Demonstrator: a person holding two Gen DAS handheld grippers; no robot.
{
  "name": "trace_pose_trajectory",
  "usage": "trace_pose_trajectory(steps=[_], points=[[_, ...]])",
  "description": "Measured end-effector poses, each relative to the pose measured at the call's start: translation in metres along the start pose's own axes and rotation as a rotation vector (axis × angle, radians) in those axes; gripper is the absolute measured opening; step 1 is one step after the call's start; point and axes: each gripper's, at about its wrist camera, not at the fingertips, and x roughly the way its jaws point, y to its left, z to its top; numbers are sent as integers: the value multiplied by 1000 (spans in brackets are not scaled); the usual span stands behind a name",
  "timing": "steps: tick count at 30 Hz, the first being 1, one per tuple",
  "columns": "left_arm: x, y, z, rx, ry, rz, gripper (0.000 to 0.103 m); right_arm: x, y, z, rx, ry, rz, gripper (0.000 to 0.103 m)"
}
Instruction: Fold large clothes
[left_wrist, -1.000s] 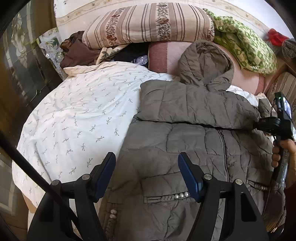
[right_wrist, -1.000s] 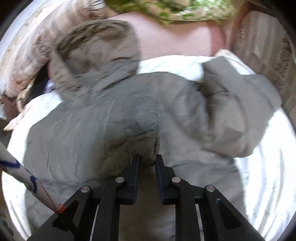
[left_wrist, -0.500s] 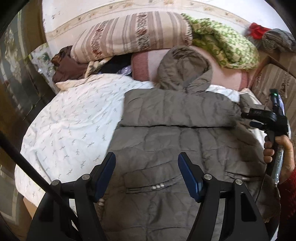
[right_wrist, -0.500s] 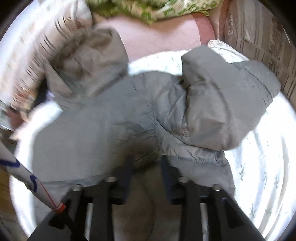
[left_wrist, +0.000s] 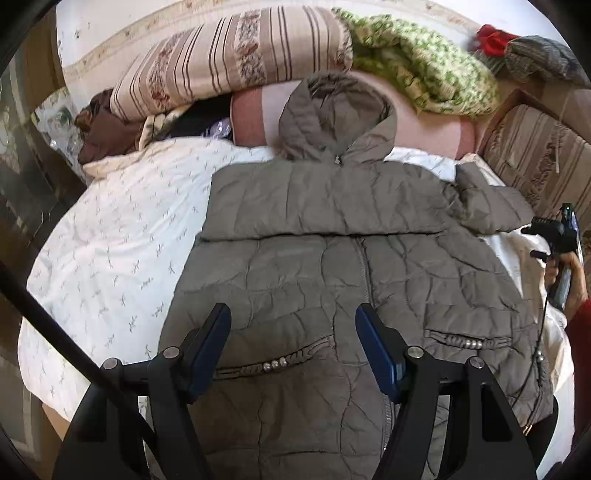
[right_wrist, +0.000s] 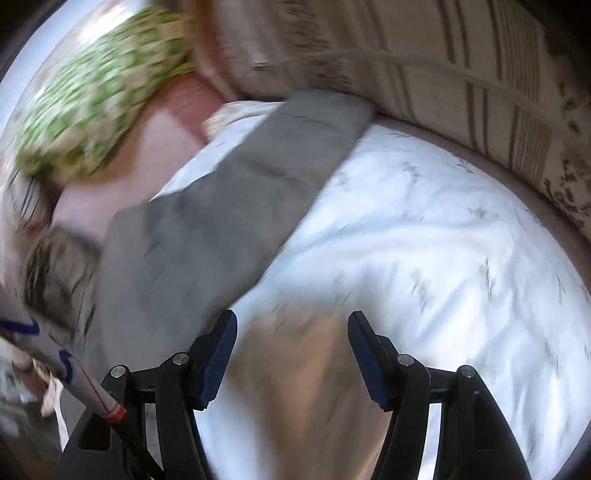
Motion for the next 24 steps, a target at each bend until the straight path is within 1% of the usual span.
trace_pose_trajectory(steps=[4, 7, 11, 12, 13, 14, 15, 16, 17, 18, 20, 21, 23, 24], points=[[17, 2, 3, -17, 27, 22, 69, 25, -13, 35, 64, -9, 9, 67], [26, 4, 8, -24, 36, 49, 69, 38, -2, 60, 84, -47, 15, 69], [37, 11, 10, -42, 56, 77, 69, 57, 6, 86, 127, -67, 7, 67], [38, 13, 9, -45, 60, 78, 69, 62, 6, 90, 132, -68, -7, 49], [39, 16, 9, -49, 64, 78, 69, 64, 4, 94, 137, -57, -32, 33], [40, 19, 9, -54, 66, 78, 69, 62, 0, 97, 154, -44, -33, 18], [40, 22, 8, -58, 67, 78, 69, 59, -5, 99, 173, -40, -15, 13], [40, 25, 8, -64, 67, 77, 69, 52, -7, 102, 196, -46, 11, 12], [39, 30, 6, -75, 65, 72, 69, 41, -6, 105, 189, -62, 14, 11], [38, 34, 5, -82, 63, 67, 69, 32, -5, 104, 169, -77, 5, 10], [33, 42, 2, -98, 54, 58, 69, 2, 9, 106, 87, -129, -42, 9], [30, 45, 1, -104, 48, 54, 69, -7, 15, 107, 69, -145, -51, 9], [22, 53, -2, -115, 30, 48, 69, -41, 31, 108, 24, -198, -66, 9], [18, 57, -4, -121, 20, 46, 69, -56, 41, 109, 2, -221, -59, 9]])
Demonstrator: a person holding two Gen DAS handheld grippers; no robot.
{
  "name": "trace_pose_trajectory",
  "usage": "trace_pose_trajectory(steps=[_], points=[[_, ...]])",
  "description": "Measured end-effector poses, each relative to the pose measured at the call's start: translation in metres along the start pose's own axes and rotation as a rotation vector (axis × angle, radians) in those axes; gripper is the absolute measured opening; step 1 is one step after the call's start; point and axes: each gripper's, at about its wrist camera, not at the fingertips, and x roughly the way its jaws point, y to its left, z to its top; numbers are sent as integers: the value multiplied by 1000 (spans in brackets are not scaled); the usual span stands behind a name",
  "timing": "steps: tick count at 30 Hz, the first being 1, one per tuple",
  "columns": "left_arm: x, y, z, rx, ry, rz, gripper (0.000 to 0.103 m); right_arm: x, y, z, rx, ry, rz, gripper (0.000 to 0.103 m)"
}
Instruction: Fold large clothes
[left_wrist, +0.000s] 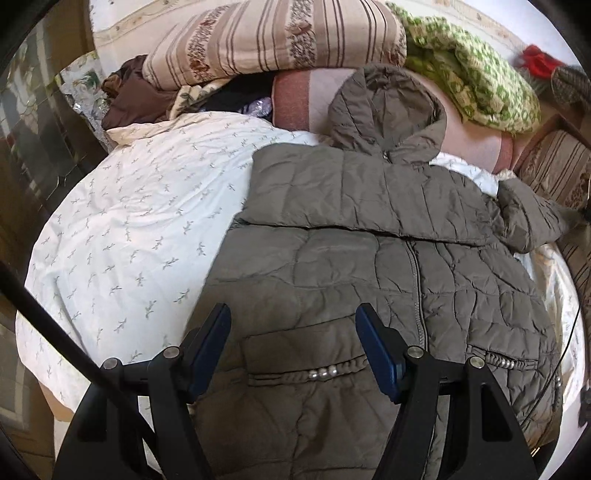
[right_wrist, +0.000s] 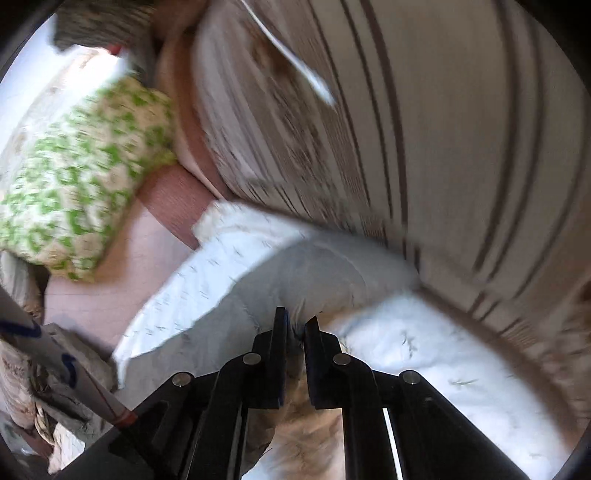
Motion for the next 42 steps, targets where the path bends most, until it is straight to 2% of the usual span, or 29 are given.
trace_pose_trajectory(steps=[5, 11, 15, 20, 23, 27, 31, 33, 35, 38, 42], points=[[-19, 21, -7, -36, -31, -7, 69, -78, 78, -3, -174, -97, 93, 9], [-38, 44, -17, -73, -69, 4, 69, -142, 196, -56, -384, -103, 305, 9], [-44, 63, -23, -94, -91, 38, 69, -160, 278, -132, -558, -25, 442, 9], [-43, 90, -26, -141, -95, 48, 69, -140, 351, -246, -776, 102, 498, 9], [-38, 104, -29, -171, -88, 54, 69, -111, 370, -306, -870, 175, 472, 9], [-32, 120, -33, -205, -77, 61, 69, -64, 385, -392, -1050, 205, 362, 9], [-26, 128, -35, -226, -64, 55, 69, -38, 377, -439, -1169, 198, 270, 15], [-24, 128, -36, -230, -58, 49, 69, -40, 369, -453, -1220, 182, 249, 27], [-21, 129, -37, -231, -54, 43, 69, -50, 361, -448, -1207, 199, 287, 35], [-16, 127, -37, -233, -44, 33, 69, -63, 357, -423, -1118, 225, 344, 36], [-9, 122, -38, -225, -28, 21, 69, -67, 361, -390, -1013, 213, 348, 36]])
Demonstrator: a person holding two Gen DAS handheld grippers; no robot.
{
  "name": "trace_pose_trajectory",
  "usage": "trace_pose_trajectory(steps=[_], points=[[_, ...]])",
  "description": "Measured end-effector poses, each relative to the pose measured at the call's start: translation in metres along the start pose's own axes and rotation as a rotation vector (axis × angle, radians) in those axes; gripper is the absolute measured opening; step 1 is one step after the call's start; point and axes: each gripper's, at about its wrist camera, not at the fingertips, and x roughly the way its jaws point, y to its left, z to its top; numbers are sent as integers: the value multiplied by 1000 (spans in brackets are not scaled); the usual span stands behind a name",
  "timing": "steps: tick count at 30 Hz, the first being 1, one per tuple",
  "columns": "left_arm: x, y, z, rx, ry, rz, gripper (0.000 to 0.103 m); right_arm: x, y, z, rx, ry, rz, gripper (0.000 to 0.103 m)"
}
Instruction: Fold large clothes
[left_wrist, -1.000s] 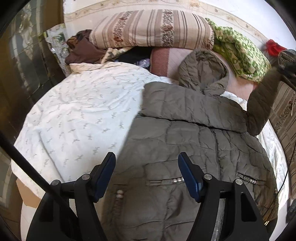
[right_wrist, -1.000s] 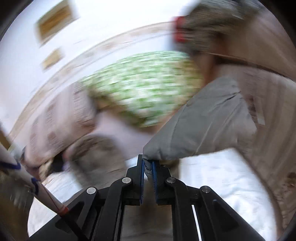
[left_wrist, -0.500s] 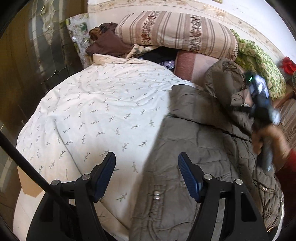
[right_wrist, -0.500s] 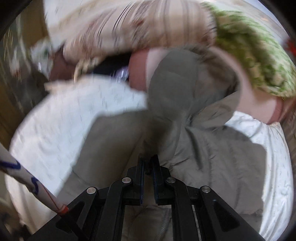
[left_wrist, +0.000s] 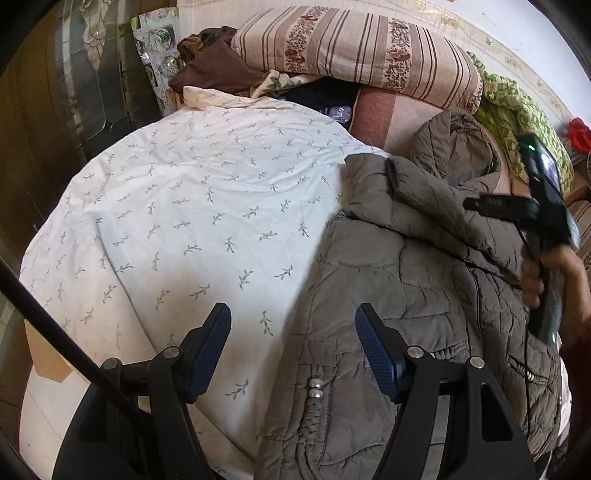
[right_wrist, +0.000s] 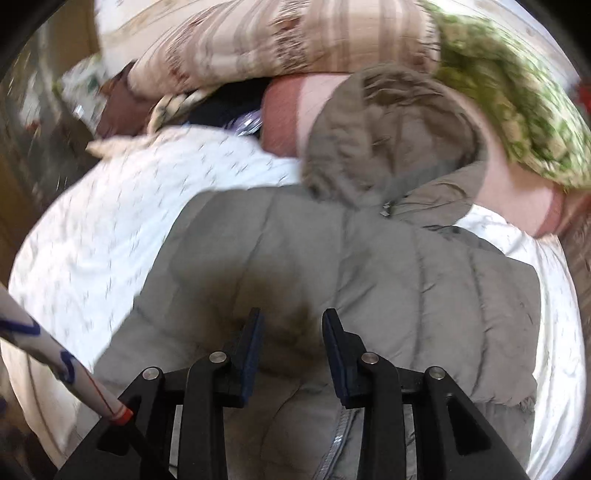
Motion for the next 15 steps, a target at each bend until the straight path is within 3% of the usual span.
trace_pose_trajectory(steps=[6, 10, 13, 15], points=[[2, -1, 1, 13, 5, 19, 69, 51, 9, 13, 61, 101, -3, 36], [-2, 2, 3, 3, 1, 29, 69, 83, 20, 11, 43, 148, -57, 37], [-8, 1, 3, 6, -9, 30, 69, 72, 19, 12, 24, 128, -55, 38], [-14, 0, 2, 11, -20, 30, 69, 46, 8, 7, 54, 108, 10, 47]])
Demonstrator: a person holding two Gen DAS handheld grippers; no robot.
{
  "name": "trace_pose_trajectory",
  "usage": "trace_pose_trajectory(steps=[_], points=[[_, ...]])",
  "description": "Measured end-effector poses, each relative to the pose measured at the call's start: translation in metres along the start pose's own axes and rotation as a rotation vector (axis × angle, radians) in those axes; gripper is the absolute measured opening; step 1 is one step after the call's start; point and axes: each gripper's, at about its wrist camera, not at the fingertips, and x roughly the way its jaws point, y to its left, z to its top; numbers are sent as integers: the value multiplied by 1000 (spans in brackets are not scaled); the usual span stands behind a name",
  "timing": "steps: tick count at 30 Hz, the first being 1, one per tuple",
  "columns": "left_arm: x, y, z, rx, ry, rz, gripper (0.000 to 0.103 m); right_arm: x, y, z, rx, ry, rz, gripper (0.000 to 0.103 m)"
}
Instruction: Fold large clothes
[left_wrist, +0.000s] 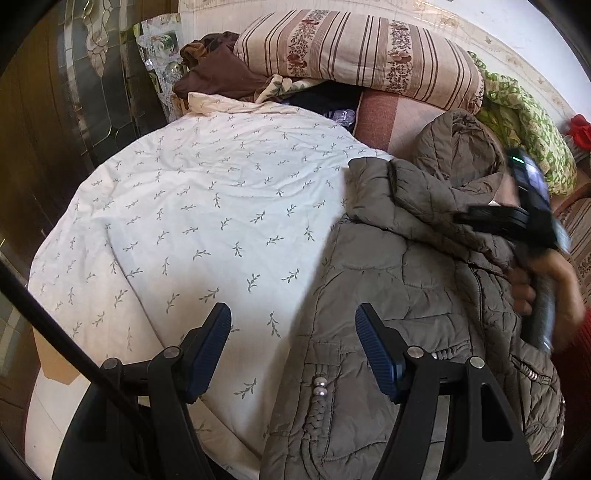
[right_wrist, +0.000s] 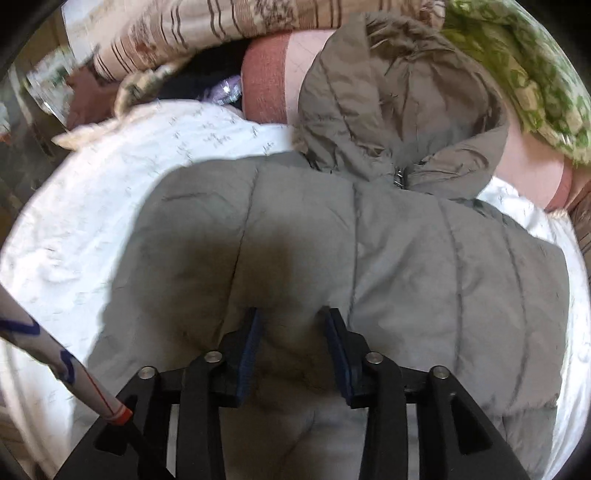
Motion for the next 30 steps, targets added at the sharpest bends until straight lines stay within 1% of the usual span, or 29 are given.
trace_pose_trajectory(steps=[2, 5, 7, 11, 15, 18, 19, 21, 22, 24, 25, 27, 28, 30], points=[[-6, -2, 0, 6, -10, 5, 69, -24, -16, -14, 22, -18, 40, 53], [-16, -6, -2, 20, -28, 12, 69, -59, -46, -44, 42, -28, 45, 55], [-26, -10, -3, 34, -43, 17, 69, -77, -67, -67, 69, -27, 32, 56], [-47, -17, -4, 63, -83, 39, 69, -114, -122, -123, 180, -20, -23, 57], [-75, -21, 0, 91, -118, 66, 69, -150, -174, -171, 293, -25, -75, 57], [-108, -21, 9, 116, -180, 87, 69, -182, -202, -193, 341, -38, -128, 57], [-118, -20, 13, 118, -200, 98, 69, -199, -211, -200, 344, -46, -146, 57], [-140, -14, 23, 120, -245, 117, 69, -227, -220, -204, 330, -75, -176, 58], [-150, -11, 28, 123, -265, 126, 70, -251, -225, -204, 311, -106, -208, 59], [-168, -6, 40, 136, -308, 147, 72, -284, -228, -202, 287, -154, -251, 65], [-176, -4, 46, 146, -331, 166, 72, -305, -232, -200, 275, -185, -273, 67], [-192, -3, 61, 171, -375, 211, 72, -344, -235, -191, 260, -249, -311, 71], [-199, -2, 68, 180, -395, 227, 72, -369, -239, -182, 254, -289, -328, 71], [-216, -4, 85, 196, -437, 257, 73, -405, -242, -163, 247, -357, -348, 73]])
